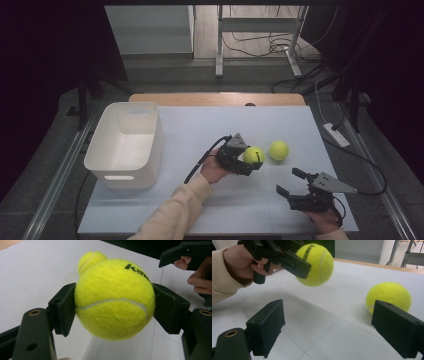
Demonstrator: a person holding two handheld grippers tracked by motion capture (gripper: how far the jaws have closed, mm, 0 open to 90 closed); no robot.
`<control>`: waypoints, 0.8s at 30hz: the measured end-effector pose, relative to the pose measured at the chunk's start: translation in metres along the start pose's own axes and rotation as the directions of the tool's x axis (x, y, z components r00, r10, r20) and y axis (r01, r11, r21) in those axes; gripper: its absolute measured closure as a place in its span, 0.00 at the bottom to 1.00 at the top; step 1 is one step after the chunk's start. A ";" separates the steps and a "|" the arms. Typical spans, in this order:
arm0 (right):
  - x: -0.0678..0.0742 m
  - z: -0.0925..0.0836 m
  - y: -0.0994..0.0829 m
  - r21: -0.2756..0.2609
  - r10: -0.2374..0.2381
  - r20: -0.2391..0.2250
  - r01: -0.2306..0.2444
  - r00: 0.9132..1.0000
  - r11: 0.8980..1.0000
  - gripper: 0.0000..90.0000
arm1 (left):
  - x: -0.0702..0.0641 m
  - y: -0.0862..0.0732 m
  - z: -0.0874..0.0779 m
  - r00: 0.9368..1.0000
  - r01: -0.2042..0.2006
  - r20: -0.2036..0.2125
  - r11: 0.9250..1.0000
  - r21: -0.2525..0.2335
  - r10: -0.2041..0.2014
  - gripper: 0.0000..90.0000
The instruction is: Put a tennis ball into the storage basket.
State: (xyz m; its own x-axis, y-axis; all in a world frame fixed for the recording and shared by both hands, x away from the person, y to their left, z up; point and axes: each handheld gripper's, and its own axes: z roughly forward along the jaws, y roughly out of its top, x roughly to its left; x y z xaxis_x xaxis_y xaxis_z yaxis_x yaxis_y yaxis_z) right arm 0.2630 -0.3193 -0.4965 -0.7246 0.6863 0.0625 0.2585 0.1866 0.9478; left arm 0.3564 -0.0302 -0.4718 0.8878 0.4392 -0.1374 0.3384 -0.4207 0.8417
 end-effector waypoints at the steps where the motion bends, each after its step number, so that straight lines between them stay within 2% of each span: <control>1: 0.000 0.001 0.000 0.004 -0.005 0.000 0.005 1.000 1.000 0.13 | 0.000 0.000 -0.001 1.000 0.000 -0.001 1.000 -0.001 0.000 0.30; 24: 0.000 0.001 -0.001 0.006 -0.005 0.003 0.005 1.000 1.000 0.13 | 0.006 0.004 -0.031 0.999 0.009 -0.034 0.998 -0.061 -0.011 0.30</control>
State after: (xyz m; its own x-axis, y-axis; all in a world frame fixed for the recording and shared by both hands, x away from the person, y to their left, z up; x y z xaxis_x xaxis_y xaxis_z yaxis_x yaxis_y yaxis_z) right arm 0.2636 -0.3185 -0.4974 -0.7241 0.6873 0.0569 0.2586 0.1941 0.9463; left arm 0.3536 -0.0048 -0.4532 0.8726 0.4710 -0.1291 0.3271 -0.3674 0.8707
